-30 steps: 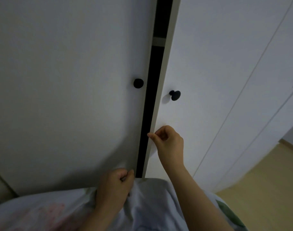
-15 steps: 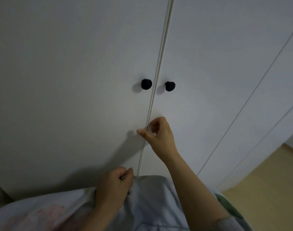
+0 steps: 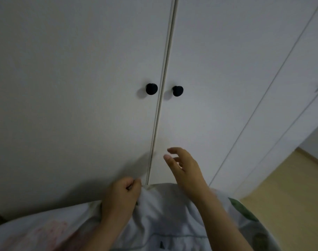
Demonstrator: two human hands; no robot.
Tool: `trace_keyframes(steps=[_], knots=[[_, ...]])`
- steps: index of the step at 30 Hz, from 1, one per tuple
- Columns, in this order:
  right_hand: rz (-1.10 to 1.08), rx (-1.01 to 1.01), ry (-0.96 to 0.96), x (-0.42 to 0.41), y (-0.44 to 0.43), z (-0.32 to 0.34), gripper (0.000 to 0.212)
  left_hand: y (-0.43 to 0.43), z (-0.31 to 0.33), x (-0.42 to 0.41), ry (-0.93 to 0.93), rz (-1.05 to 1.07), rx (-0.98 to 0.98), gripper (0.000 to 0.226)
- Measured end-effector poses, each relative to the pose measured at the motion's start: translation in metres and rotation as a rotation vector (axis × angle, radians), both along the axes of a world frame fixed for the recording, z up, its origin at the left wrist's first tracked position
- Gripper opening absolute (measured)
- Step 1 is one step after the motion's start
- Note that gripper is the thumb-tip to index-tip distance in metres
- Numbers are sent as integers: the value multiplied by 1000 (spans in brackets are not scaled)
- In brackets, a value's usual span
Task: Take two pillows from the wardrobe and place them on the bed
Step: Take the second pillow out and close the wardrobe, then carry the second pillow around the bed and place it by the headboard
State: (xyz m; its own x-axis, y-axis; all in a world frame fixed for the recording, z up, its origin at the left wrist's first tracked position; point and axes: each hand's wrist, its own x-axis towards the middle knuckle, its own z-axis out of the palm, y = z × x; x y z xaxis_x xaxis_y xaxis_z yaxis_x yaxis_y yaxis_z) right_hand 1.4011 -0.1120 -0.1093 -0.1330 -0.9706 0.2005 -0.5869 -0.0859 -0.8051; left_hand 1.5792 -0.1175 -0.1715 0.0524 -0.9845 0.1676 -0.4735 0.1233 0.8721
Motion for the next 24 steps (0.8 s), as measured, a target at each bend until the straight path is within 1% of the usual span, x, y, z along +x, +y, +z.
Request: trace_keyframes(steps=[3,6,9,12,15,19,24], knots=[[-91,62,196,-15,36,-14,37,1,6,-10,11,-12,-37,47],[-202,41,392,-28,58,-29,25,6,12,-32,-16,-60,-103,48],[-357,22,489,-41,72,-40,30,13,18,-59,8,-115,-128,48],[-519,-83,473,-64,86,-43,42,24,24,-93,27,-189,-140,50],[-647,-179,404,-92,102,-35,53,35,29,-129,57,-295,-171,51],[-747,-196,263,-140,119,-26,53,41,38,-182,70,-395,-203,52],[-842,-225,250,-222,143,-10,49,49,53,-272,83,-482,-237,53]])
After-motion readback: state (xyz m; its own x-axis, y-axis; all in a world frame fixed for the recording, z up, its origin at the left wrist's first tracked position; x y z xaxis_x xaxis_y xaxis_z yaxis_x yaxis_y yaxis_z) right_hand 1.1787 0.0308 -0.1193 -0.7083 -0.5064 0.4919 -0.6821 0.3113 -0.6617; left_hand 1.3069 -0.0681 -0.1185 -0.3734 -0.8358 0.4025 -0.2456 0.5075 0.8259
